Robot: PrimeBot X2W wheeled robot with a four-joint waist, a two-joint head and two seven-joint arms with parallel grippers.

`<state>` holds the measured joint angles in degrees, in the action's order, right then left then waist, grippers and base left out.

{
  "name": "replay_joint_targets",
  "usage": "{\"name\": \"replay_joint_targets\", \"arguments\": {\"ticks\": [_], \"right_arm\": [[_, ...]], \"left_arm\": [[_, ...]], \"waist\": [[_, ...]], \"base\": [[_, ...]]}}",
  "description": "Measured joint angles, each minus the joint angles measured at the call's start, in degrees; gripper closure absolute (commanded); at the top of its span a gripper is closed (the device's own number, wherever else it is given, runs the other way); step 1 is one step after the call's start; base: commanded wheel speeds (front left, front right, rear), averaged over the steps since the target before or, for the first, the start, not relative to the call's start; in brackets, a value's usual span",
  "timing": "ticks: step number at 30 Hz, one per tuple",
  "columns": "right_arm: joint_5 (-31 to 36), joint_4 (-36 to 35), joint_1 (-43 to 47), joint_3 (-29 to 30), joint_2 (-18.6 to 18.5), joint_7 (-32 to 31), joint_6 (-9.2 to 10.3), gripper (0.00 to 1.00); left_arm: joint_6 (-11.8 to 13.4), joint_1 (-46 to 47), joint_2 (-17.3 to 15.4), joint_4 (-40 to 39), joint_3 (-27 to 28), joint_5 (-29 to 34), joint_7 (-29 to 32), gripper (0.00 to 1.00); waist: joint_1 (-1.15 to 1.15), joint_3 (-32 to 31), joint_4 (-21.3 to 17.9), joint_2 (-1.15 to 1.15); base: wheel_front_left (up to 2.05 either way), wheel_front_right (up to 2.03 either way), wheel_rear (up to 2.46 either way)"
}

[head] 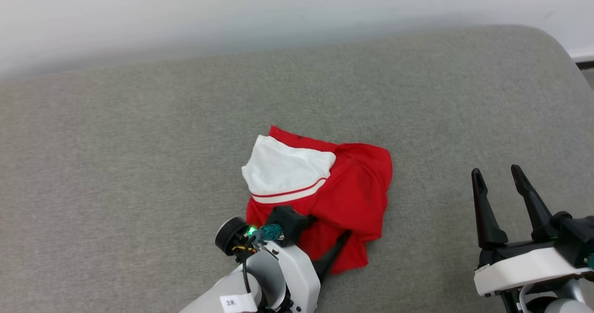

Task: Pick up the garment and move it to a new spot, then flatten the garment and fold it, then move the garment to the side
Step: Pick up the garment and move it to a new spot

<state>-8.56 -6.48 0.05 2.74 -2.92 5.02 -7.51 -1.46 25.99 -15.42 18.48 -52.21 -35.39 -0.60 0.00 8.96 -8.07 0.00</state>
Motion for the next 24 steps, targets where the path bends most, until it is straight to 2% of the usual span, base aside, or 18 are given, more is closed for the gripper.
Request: {"name": "replay_joint_targets", "arguments": {"ticks": [9, 12, 24], "right_arm": [[1.01, -0.62, 1.9, 0.44, 0.0, -2.11, 0.0, 0.0], [1.09, -0.89, 2.74, 0.37, 0.01, -3.1, 0.0, 0.0], [0.93, -1.26, 4.73, 1.21, 0.01, -4.31, 0.0, 0.0]], "left_arm": [[5.72, -3.11, 0.93, -4.56, 4.47, 0.21, -9.17, 0.0], [6.8, -4.71, 0.57, -5.52, 6.54, -1.27, -10.81, 0.0], [14.12, -11.35, -5.75, -8.48, 18.9, -2.45, -14.21, 0.0]], "waist": [[0.0, -4.45, 4.47, 0.0], [0.0, -5.66, 6.52, 0.0], [-0.01, -8.98, 12.74, 0.0]], "base": [[0.0, 0.0, 0.0], [0.0, 0.0, 0.0], [0.0, 0.0, 0.0]]}}
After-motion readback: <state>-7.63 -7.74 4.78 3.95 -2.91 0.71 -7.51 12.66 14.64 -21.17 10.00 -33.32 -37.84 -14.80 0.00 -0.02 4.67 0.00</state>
